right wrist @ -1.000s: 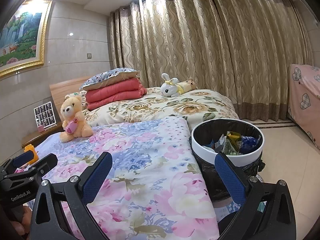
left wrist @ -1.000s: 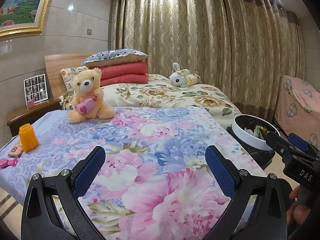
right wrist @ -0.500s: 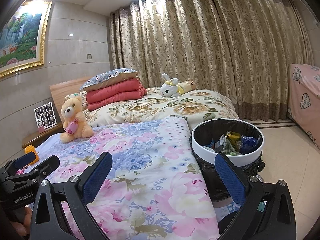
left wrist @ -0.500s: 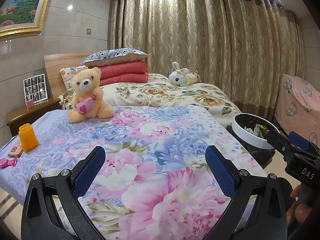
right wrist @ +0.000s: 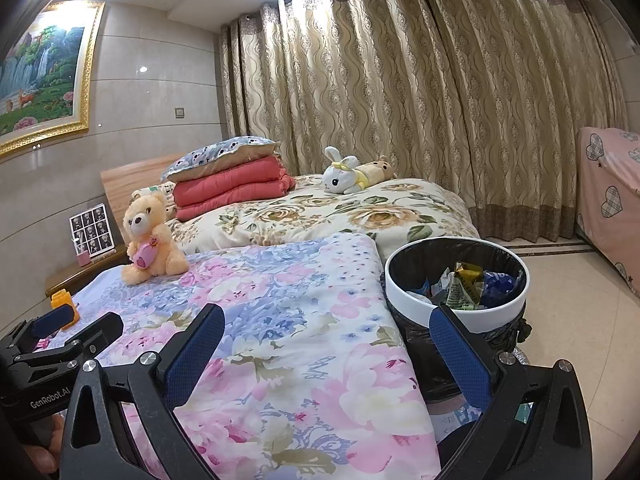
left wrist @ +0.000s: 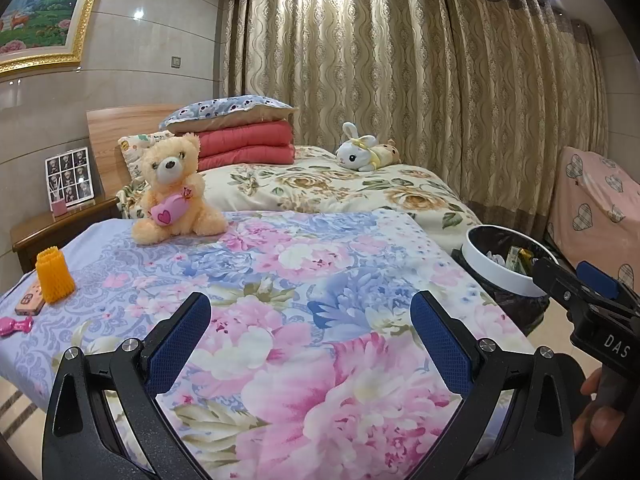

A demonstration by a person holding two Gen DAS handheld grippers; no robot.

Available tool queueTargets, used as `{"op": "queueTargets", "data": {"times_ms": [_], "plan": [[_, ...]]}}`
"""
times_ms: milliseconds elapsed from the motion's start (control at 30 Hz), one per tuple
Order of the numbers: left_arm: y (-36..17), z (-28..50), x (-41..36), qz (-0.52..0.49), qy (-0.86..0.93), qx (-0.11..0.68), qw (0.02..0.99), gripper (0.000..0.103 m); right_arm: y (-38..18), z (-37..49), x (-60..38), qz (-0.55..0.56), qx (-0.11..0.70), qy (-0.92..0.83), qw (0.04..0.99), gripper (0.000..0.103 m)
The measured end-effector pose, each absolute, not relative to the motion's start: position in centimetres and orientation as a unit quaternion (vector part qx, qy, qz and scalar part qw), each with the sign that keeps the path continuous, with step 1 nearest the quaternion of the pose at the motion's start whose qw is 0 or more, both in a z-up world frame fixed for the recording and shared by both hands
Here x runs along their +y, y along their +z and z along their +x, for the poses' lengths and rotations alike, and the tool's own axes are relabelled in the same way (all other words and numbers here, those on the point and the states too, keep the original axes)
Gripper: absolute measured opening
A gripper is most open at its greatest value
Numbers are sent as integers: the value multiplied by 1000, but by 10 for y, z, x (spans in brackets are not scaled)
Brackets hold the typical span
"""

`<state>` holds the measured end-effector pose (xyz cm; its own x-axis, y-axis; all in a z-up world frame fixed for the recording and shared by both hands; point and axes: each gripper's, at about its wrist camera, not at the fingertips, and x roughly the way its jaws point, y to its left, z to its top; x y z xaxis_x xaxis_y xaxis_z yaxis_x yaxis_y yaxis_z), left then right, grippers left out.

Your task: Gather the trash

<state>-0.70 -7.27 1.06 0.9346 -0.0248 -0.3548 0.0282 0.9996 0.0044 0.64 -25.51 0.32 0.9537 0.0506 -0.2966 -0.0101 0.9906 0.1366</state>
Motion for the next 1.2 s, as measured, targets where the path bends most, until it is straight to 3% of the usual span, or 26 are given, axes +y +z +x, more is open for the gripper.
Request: {"op": "queueTargets", "data": {"times_ms": [1200], "plan": [[0, 3, -68, 4, -29, 206, 978, 102, 0, 15, -255, 88, 174, 17, 981, 103]]}}
